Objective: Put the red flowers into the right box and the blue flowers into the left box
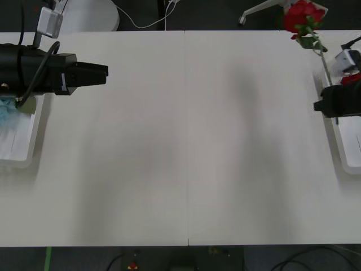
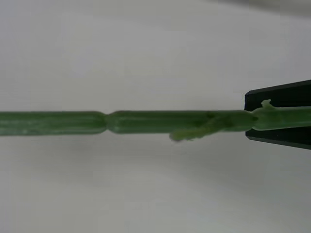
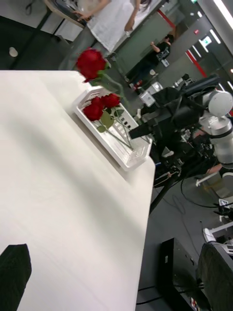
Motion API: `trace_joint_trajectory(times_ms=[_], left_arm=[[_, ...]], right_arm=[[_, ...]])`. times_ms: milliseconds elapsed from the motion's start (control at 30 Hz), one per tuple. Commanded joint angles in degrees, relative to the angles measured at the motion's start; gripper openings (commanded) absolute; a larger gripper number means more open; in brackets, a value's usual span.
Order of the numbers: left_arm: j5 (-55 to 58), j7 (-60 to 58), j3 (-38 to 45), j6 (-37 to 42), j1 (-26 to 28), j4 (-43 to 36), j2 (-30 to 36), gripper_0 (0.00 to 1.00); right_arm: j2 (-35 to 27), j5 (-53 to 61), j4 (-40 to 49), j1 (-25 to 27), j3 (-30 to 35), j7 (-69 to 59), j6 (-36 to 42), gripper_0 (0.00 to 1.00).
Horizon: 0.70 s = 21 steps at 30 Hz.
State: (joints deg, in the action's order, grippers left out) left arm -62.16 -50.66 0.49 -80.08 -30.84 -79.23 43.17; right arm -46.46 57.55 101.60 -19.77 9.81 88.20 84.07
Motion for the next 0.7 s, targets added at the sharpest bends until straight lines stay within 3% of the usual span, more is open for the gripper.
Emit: trace_joint_trajectory(times_ms=[33,233,467,600,633,700], left_arm=[[0.81,-0.50,1.44,-0.51,2.01,-0.49,4.20,1.00],[0.99,-0.41,1.62,0.10,2.01,-0.49,4.38,1.00],[6.09,0.03,1.18,3.18,1.92,-0.40,5.35,1.00],[8.11,8.03,-2.78,17.59,1.92,-2.07,5.52,1.00],[10.40,13.39,-5.85,25.85,1.92,-3.39,6.40,1.00],[14.79,18.05,-9.81,35.08,1.92,-4.88,7.90,1.00]], right_arm=[[-6.01,-5.43,-1.58,-1.94,5.66,1.80,5.49,0.00],[-11.11,-16.16,-9.32,-2.21,6.27,10.76,5.84,0.00],[-11.20,-31.27,-16.53,-2.65,5.75,18.94,1.27,0.00],[-10.05,-34.79,-20.83,-2.65,4.95,19.46,-3.83,0.00],[-8.82,-36.37,-22.15,-2.65,4.69,19.29,-6.20,0.00],[-7.33,-38.66,-23.56,-2.65,4.51,19.29,-9.10,0.00]])
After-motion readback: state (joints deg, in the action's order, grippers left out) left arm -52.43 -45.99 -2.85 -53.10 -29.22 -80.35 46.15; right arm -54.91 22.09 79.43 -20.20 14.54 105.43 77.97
